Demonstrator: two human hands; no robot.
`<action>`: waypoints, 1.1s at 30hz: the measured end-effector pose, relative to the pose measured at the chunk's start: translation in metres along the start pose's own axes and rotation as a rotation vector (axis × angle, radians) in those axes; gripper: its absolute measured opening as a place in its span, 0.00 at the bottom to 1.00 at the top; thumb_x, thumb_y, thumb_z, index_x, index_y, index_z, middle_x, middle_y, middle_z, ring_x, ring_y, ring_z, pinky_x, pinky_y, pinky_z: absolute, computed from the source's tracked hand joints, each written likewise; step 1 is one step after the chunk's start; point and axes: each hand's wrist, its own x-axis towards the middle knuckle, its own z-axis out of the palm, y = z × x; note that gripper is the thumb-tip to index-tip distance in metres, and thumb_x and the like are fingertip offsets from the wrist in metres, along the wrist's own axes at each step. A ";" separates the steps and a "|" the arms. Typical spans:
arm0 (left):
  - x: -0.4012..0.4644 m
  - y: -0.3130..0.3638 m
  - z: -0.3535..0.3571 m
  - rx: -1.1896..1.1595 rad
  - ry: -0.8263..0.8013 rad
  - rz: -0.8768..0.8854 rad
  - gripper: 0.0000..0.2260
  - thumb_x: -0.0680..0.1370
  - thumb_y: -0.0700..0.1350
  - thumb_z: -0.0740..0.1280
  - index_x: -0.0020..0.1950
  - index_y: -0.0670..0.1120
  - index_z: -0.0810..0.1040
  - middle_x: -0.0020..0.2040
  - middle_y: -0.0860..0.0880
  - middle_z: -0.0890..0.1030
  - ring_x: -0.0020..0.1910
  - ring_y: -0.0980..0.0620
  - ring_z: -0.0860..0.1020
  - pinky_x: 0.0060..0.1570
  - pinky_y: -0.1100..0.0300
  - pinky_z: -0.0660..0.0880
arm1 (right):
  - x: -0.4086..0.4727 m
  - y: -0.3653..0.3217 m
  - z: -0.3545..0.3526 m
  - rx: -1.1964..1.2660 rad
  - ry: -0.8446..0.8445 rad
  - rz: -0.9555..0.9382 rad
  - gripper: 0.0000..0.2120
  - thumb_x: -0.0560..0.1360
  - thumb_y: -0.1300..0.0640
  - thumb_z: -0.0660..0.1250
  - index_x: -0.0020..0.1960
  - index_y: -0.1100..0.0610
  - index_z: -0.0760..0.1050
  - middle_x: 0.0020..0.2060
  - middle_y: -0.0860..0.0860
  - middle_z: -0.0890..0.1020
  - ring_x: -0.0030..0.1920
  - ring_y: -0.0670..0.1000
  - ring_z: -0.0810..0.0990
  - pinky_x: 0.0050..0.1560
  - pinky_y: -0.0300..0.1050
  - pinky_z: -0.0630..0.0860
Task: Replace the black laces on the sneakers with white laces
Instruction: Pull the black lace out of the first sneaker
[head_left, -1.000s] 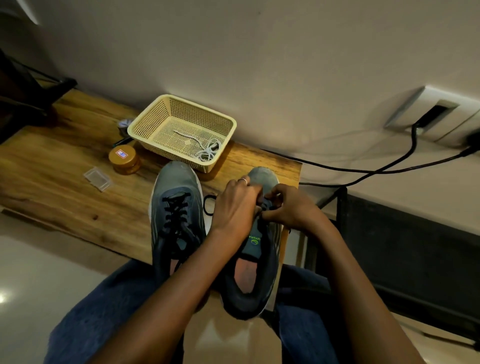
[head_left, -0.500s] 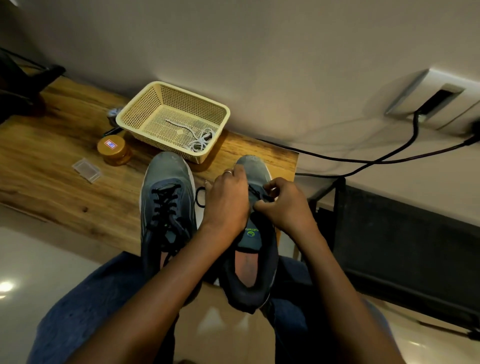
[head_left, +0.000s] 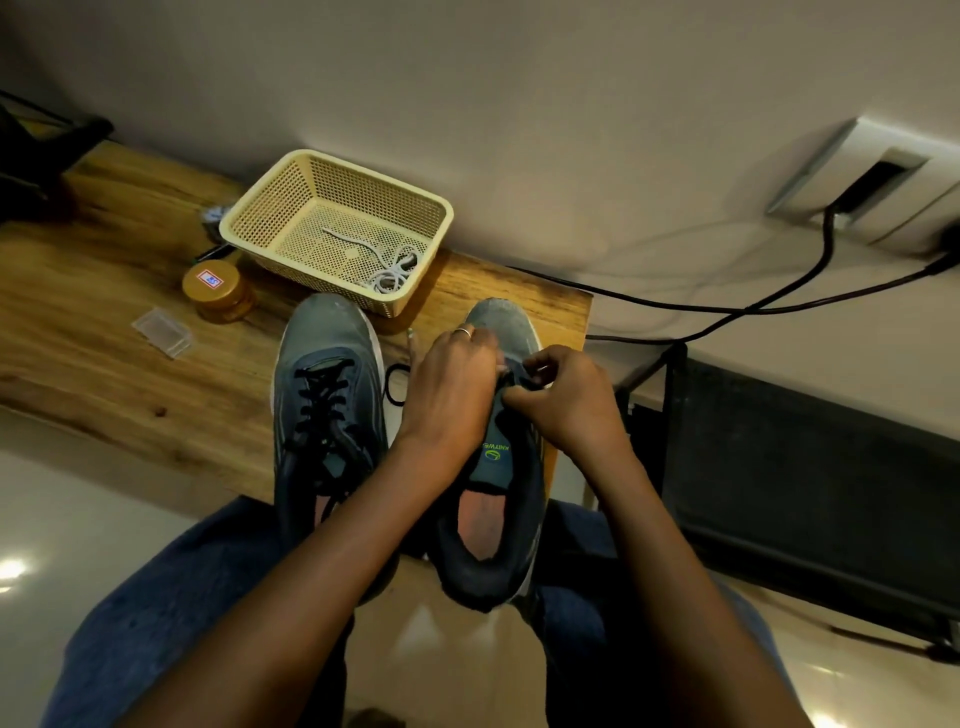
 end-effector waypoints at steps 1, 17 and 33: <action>0.000 0.000 0.001 -0.005 0.011 -0.012 0.06 0.81 0.45 0.62 0.55 0.46 0.74 0.53 0.47 0.79 0.55 0.48 0.77 0.68 0.42 0.61 | 0.000 0.000 0.000 0.009 0.007 0.000 0.17 0.68 0.56 0.73 0.56 0.59 0.78 0.51 0.55 0.81 0.49 0.52 0.80 0.51 0.52 0.79; -0.003 0.001 -0.006 -0.025 0.064 0.050 0.07 0.80 0.47 0.63 0.54 0.47 0.76 0.54 0.47 0.78 0.53 0.49 0.75 0.53 0.56 0.68 | 0.001 0.001 0.001 0.029 0.036 -0.006 0.18 0.68 0.55 0.74 0.57 0.58 0.77 0.53 0.54 0.80 0.51 0.51 0.79 0.48 0.46 0.78; -0.003 -0.006 -0.005 -0.056 0.047 0.064 0.08 0.75 0.46 0.70 0.53 0.47 0.78 0.53 0.48 0.76 0.53 0.49 0.75 0.47 0.57 0.68 | 0.000 0.000 0.001 -0.018 -0.013 -0.041 0.23 0.68 0.51 0.75 0.60 0.56 0.76 0.53 0.50 0.79 0.55 0.50 0.77 0.52 0.47 0.77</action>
